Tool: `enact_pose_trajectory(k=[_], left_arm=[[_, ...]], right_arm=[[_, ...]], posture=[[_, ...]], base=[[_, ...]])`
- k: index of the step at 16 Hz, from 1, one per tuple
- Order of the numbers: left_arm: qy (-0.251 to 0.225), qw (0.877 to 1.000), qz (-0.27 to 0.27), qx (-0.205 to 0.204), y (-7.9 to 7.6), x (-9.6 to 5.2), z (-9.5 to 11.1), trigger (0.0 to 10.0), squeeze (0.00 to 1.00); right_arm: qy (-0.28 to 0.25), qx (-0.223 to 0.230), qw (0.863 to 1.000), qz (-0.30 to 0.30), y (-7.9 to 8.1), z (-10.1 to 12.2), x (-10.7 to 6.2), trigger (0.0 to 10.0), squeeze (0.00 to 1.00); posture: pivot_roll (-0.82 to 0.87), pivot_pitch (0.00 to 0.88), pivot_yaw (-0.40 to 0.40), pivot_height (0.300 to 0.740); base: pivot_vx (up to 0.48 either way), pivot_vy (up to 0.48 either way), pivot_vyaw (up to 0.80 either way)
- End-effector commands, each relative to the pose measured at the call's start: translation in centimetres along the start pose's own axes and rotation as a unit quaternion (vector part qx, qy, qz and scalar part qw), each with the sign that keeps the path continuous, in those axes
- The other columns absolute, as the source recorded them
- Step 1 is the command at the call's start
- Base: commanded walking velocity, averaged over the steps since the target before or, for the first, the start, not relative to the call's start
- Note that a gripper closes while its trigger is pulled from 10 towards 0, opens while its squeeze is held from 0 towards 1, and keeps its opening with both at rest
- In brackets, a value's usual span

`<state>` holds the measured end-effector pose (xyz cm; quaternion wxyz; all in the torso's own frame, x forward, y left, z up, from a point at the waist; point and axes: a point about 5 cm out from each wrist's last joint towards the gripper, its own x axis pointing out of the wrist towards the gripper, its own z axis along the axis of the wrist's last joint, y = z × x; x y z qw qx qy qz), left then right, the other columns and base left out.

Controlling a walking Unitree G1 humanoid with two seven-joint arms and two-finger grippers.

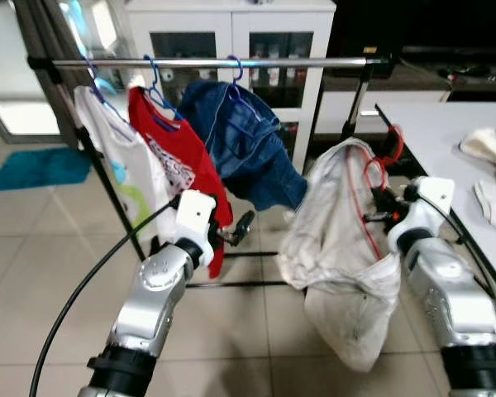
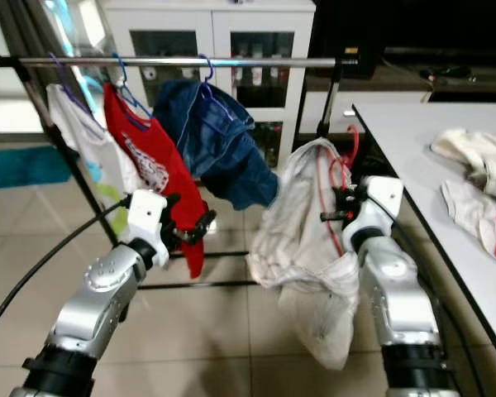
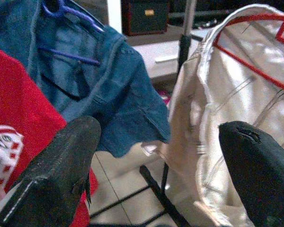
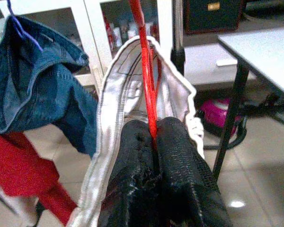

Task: Hang hanger

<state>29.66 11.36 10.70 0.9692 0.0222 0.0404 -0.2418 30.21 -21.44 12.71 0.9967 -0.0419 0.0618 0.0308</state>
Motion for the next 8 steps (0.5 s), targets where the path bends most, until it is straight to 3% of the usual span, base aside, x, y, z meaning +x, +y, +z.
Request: enact_pose_trajectory(k=[1,8], left_arm=[[-0.008,1.0,0.012,0.014,0.47,-0.16,0.41,10.0,0.0],[-0.014,0.999,0.003,0.033,0.46,-0.14,0.99,10.0,0.0]], right_arm=[[-0.042,-0.01,0.999,0.005,-0.13,2.18,0.09,10.0,0.0],[-0.047,-0.029,0.998,0.018,-0.54,2.88,0.42,10.0,0.0]], posture=[[-0.22,0.0,-0.064,0.74],[-0.2,0.0,-0.068,0.74]], base=[[0.409,0.0,0.0],[0.41,0.0,0.0]])
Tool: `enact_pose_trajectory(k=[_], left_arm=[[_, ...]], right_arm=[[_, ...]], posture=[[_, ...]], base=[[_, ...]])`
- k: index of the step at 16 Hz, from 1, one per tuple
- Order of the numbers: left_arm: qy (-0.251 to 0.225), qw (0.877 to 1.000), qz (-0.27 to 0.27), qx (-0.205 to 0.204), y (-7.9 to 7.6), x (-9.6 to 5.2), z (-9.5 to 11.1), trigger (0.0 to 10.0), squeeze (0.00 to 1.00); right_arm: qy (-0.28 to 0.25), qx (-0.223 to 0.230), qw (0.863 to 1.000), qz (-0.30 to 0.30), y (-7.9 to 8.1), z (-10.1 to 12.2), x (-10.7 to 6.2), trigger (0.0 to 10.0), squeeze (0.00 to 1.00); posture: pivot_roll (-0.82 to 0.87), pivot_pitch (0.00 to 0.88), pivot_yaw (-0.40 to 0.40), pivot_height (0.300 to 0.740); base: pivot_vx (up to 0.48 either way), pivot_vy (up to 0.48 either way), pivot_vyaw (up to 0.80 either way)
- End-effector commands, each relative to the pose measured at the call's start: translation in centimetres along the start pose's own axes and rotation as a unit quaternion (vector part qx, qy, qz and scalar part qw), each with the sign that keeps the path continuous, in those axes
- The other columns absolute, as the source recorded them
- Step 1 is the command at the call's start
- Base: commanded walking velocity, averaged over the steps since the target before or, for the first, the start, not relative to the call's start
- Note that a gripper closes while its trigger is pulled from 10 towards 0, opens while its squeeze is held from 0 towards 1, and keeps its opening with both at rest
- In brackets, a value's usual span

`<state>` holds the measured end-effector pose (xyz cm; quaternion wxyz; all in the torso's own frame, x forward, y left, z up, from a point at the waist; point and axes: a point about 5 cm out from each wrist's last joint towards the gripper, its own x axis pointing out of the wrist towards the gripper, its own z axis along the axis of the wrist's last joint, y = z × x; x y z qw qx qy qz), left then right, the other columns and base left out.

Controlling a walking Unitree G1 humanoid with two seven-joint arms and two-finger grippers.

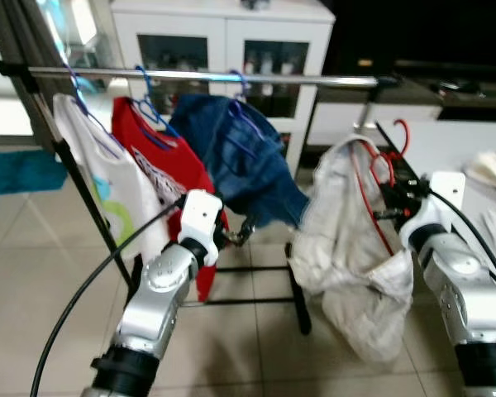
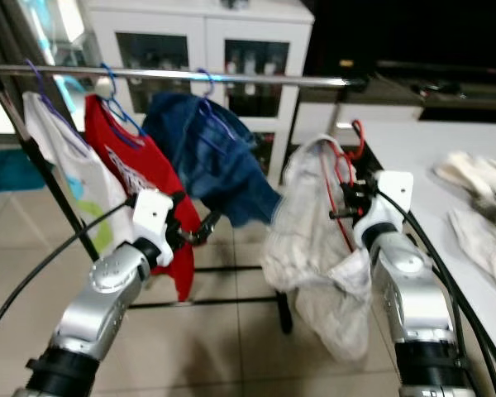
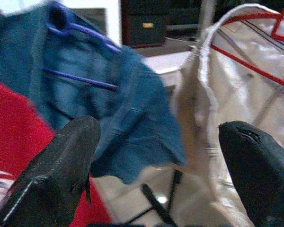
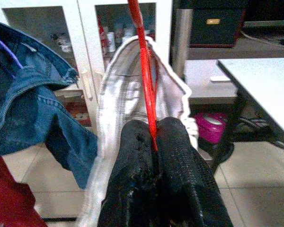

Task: Hang hanger

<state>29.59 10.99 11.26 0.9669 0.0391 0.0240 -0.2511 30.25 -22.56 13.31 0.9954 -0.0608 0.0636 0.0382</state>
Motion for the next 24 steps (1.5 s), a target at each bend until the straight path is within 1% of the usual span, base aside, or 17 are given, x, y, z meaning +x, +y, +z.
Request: enact_pose_trajectory(k=[1,5,6,7,9,11,12,13,15,16,17,19,21,22,23,24], left_arm=[[-0.003,1.0,0.011,0.015,1.1,-0.2,0.6,10.0,0.0],[-0.009,1.0,0.001,0.028,1.5,0.1,1.5,10.0,0.0],[-0.01,0.999,-0.006,0.032,1.5,0.0,1.8,10.0,0.0],[-0.018,0.999,-0.025,0.019,1.2,-0.1,2.1,10.0,0.0],[-0.016,0.998,-0.05,0.027,0.9,-0.2,2.3,10.0,0.0],[-0.037,0.99,-0.134,0.023,0.0,-0.5,3.5,10.0,0.0],[-0.04,0.988,-0.148,0.024,-0.1,-0.6,3.7,10.0,0.0],[-0.04,0.982,-0.181,0.022,-0.3,-0.7,4.2,10.0,0.0],[-0.037,0.979,-0.199,0.023,-0.2,-0.7,4.5,10.0,0.0],[-0.035,0.978,-0.202,0.025,0.1,-0.6,4.5,10.0,0.0],[-0.033,0.977,-0.21,0.027,0.6,-0.4,4.8,10.0,0.0],[-0.031,0.974,-0.224,0.027,0.9,-0.3,5.1,10.0,0.0],[-0.024,0.968,-0.247,0.031,1.2,-0.5,5.5,10.0,0.0],[-0.022,0.963,-0.266,0.032,1.3,-0.7,6.0,10.0,0.0],[-0.021,0.961,-0.274,0.035,1.4,-0.7,6.2,10.0,0.0],[-0.02,0.96,-0.276,0.035,1.5,-0.7,6.3,10.0,0.0]], right_arm=[[-0.052,-0.014,0.998,0.014,0.6,2.5,0.6,10.0,0.0],[-0.062,-0.026,0.998,0.021,0.5,2.9,1.0,10.0,0.0],[-0.068,-0.035,0.997,0.029,0.5,3.0,1.1,10.0,0.0],[-0.073,-0.042,0.996,0.035,0.5,3.2,1.2,10.0,0.0],[-0.085,-0.041,0.995,0.037,0.5,3.4,1.2,10.0,0.0],[-0.092,-0.036,0.995,0.028,0.1,3.8,1.9,10.0,0.0],[-0.093,-0.031,0.995,0.027,0.1,3.9,2.0,10.0,0.0],[-0.094,-0.024,0.995,0.023,0.1,4.1,2.5,10.0,0.0],[-0.097,-0.007,0.995,0.011,0.0,4.4,3.2,10.0,0.0],[-0.1,0.003,0.995,0.006,0.0,4.7,3.7,10.0,0.0],[-0.102,0.012,0.995,0.003,0.1,5.2,4.5,10.0,0.0],[-0.095,0.012,0.995,0.004,0.2,5.5,5.4,10.0,0.0],[-0.063,0.008,0.998,-0.005,-0.1,5.7,6.8,10.0,0.0],[-0.037,0.006,0.999,-0.016,-0.5,6.1,7.7,10.0,0.0],[-0.022,0.007,0.999,-0.025,-0.9,6.4,8.3,10.0,0.0],[-0.019,0.007,0.999,-0.027,-0.9,6.5,8.5,10.0,0.0]], posture=[[-0.19,0.0,-0.059,0.74],[-0.18,0.0,-0.035,0.74],[-0.17,0.0,-0.027,0.74],[-0.17,0.0,-0.022,0.74],[-0.16,0.0,-0.019,0.74],[-0.15,0.0,-0.013,0.74],[-0.15,0.0,-0.013,0.74],[-0.14,0.0,-0.01,0.74],[-0.14,0.0,-0.011,0.74],[-0.14,0.0,-0.014,0.74],[-0.13,0.0,-0.017,0.74],[-0.13,0.0,-0.018,0.74],[-0.12,0.0,-0.018,0.74],[-0.12,0.0,-0.017,0.74],[-0.11,0.0,-0.014,0.74],[-0.11,0.0,-0.014,0.74]], base=[[0.409,0.0,0.0],[0.41,0.0,0.0],[0.352,0.0,0.0],[0.0,0.0,0.0],[0.0,0.0,0.0],[0.0,0.0,0.0],[0.0,0.0,0.0],[0.0,0.0,0.0],[0.0,0.0,0.0],[0.0,0.0,0.0],[0.0,0.0,0.0],[0.0,0.0,0.0],[0.0,0.0,0.0],[0.0,0.0,0.0],[0.0,0.0,0.0],[0.0,0.0,0.0]])
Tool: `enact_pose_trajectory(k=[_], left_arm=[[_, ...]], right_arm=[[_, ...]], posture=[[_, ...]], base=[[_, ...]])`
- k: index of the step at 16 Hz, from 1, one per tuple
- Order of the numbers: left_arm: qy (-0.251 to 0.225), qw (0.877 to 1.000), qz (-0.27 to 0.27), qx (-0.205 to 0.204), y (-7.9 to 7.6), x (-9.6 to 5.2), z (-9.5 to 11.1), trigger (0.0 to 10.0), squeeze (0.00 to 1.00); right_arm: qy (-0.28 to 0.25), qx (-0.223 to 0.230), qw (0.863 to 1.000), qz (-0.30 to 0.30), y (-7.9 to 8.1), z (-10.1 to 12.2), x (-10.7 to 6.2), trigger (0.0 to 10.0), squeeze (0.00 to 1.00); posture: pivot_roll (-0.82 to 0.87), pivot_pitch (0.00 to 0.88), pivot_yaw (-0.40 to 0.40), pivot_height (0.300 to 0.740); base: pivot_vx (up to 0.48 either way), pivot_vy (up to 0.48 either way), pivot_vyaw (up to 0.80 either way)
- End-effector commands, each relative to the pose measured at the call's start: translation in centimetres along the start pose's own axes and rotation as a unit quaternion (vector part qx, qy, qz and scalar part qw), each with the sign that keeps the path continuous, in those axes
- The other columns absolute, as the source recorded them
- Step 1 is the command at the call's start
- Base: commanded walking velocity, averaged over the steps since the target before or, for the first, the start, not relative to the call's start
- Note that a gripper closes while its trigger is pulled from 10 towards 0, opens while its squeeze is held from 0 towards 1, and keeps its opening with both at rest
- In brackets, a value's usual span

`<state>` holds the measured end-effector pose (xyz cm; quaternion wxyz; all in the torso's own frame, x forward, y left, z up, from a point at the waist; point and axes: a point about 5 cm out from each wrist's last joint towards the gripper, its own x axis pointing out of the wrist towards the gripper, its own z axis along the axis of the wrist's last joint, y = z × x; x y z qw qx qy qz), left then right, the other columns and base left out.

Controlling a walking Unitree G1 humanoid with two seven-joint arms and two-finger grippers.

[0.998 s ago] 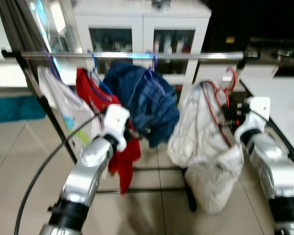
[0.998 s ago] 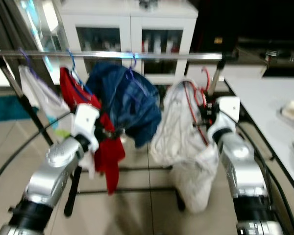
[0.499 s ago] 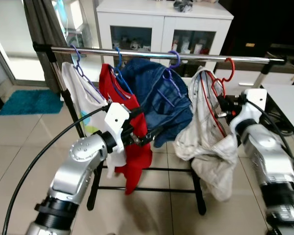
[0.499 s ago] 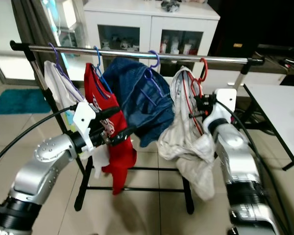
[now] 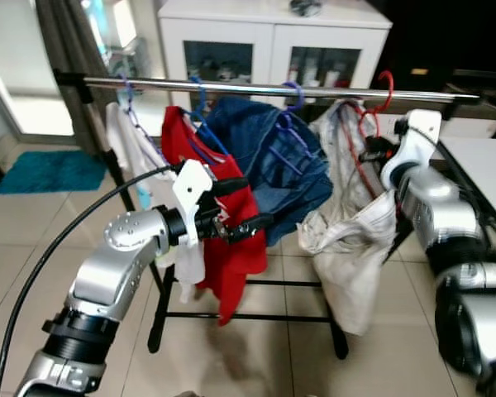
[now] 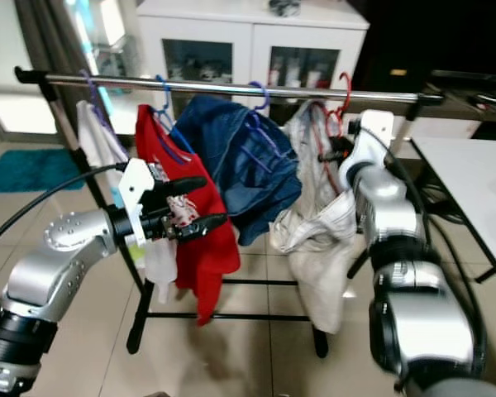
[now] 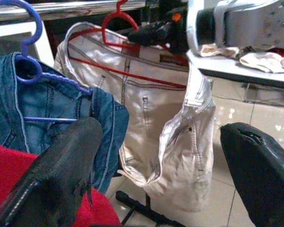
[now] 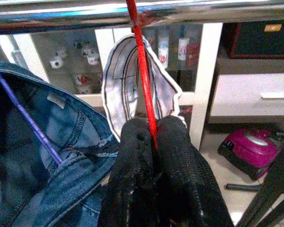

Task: Hang hanger

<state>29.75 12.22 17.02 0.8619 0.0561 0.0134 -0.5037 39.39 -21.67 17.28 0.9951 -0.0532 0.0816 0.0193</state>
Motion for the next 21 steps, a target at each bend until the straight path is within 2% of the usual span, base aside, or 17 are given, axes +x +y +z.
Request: enact_pose_trajectory(k=[1,5,6,7,9,10,12,15,17,19,21], left_arm=[[-0.004,1.0,-0.013,0.008,0.0,0.1,0.8,10.0,0.0],[0.007,0.999,-0.035,0.008,-0.3,-0.1,1.0,10.0,0.0],[0.015,0.999,-0.041,0.007,-0.4,-0.6,1.2,10.0,0.0],[0.015,0.999,-0.041,0.007,-0.4,-0.6,1.2,10.0,0.0],[0.011,0.999,-0.041,-0.003,-0.4,-1.1,1.5,10.0,0.0],[0.012,0.999,-0.043,-0.003,-0.5,-1.2,1.6,10.0,0.0],[0.011,0.999,-0.049,-0.003,-0.6,-1.2,1.9,10.0,0.0],[-0.002,0.999,-0.037,-0.001,-0.5,-1.0,2.4,10.0,0.0],[-0.001,0.999,-0.037,-0.002,-0.5,-1.1,2.4,10.0,0.0],[0.0,0.999,-0.04,-0.002,-0.6,-1.0,2.6,10.0,0.0],[0.0,0.999,-0.042,-0.001,-0.6,-1.0,2.8,10.0,0.0]], right_arm=[[-0.017,0.003,1.0,-0.015,-0.8,1.5,0.3,10.0,0.0],[0.029,0.016,0.998,-0.05,-1.8,1.3,0.6,10.0,0.0],[0.062,0.023,0.995,-0.069,-2.3,0.3,0.4,10.0,0.0],[0.062,0.023,0.995,-0.069,-2.3,0.3,0.4,10.0,0.0],[0.097,0.02,0.992,-0.071,-2.5,-1.6,0.1,10.0,0.0],[0.098,0.024,0.992,-0.075,-2.6,-1.8,0.0,10.0,0.0],[0.046,0.061,0.995,-0.07,-2.5,-0.4,0.3,10.0,0.0],[-0.039,0.067,0.995,-0.059,-2.2,1.4,0.4,10.0,0.0],[-0.054,0.067,0.995,-0.055,-2.0,1.7,0.5,10.0,0.0],[-0.092,0.083,0.99,-0.066,-2.0,3.1,0.5,10.0,0.0],[-0.085,0.077,0.991,-0.069,-1.9,3.5,0.7,10.0,0.0]], posture=[[-0.09,0.0,-0.006,0.74],[-0.06,0.012,-0.002,0.74],[-0.03,0.032,0.007,0.74],[-0.03,0.032,0.007,0.74],[-0.02,0.048,0.023,0.74],[-0.01,0.049,0.024,0.74],[-0.01,0.057,0.029,0.74],[0.0,0.066,0.031,0.74],[0.0,0.073,0.035,0.74],[0.0,0.085,0.032,0.74],[0.01,0.093,0.03,0.74]], base=[[0.0,0.0,0.0],[0.0,0.0,0.0],[0.0,0.0,0.0],[0.0,0.0,0.0],[0.0,0.0,0.0],[0.0,0.0,0.0],[0.0,0.0,0.0],[0.0,0.0,0.0],[0.0,0.0,0.0],[0.0,0.0,0.0],[0.0,0.0,0.0]])
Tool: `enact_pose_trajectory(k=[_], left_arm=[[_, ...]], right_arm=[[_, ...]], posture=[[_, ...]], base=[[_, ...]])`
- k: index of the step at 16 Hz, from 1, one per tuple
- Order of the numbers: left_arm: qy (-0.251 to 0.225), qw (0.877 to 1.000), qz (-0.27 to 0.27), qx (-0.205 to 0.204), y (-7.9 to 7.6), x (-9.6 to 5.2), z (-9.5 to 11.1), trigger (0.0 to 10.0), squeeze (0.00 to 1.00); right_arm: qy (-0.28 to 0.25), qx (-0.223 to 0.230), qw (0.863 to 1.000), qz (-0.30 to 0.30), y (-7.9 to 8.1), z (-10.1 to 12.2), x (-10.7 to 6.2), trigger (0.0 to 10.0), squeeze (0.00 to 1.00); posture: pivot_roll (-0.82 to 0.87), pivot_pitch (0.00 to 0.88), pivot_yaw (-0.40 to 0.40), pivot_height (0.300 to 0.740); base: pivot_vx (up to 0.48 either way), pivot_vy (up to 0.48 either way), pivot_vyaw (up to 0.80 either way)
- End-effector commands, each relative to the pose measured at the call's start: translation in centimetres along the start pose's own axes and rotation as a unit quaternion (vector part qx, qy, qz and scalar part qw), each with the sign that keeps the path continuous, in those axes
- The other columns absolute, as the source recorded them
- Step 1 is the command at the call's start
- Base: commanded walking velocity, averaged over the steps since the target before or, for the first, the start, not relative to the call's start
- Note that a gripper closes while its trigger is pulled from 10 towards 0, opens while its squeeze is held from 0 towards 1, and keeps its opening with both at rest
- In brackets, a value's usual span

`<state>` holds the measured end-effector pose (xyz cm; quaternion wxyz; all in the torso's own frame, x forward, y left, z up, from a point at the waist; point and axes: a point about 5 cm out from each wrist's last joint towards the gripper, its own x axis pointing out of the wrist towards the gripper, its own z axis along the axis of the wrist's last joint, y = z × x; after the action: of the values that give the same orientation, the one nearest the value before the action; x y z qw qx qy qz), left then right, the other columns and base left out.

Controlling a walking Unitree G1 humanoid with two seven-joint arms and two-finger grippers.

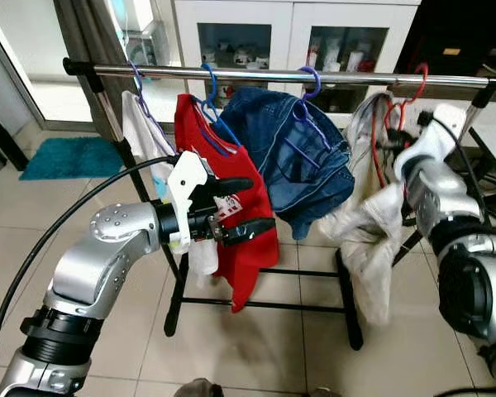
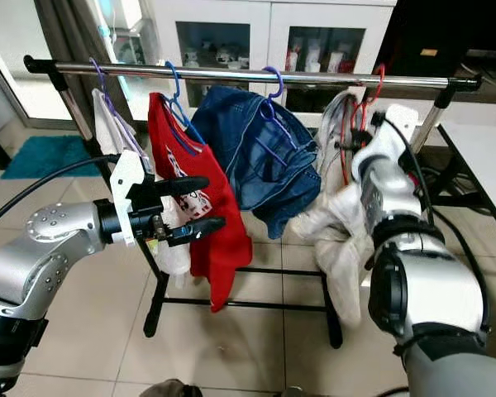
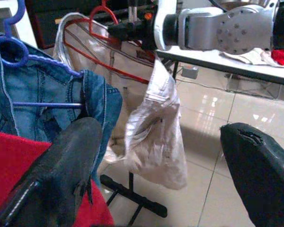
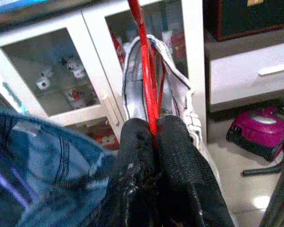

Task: Hang hanger

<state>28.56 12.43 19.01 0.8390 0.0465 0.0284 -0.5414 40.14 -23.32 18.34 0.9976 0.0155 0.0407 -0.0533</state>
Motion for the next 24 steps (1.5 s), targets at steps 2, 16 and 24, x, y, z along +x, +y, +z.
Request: enact_pose_trajectory(k=[2,16,24], left_arm=[[-0.006,1.0,-0.004,0.021,0.1,-0.1,1.2,10.0,0.0],[-0.102,0.99,0.027,0.096,0.7,3.3,7.6,10.0,0.0],[-0.054,0.985,0.152,0.057,2.3,2.2,2.2,10.0,0.0]], right_arm=[[-0.036,-0.008,0.999,-0.005,0.7,3.1,0.6,10.0,0.0],[-0.021,0.008,0.999,-0.037,0.3,4.4,0.9,10.0,1.0],[-0.185,0.056,0.976,0.095,1.8,3.5,-3.7,10.0,0.0]], posture=[[0.03,0.111,0.024,0.74],[0.06,0.164,0.033,0.74],[-0.14,0.0,0.144,0.74]], base=[[0.0,0.0,0.0],[0.0,0.0,0.0],[0.0,0.0,0.0]])
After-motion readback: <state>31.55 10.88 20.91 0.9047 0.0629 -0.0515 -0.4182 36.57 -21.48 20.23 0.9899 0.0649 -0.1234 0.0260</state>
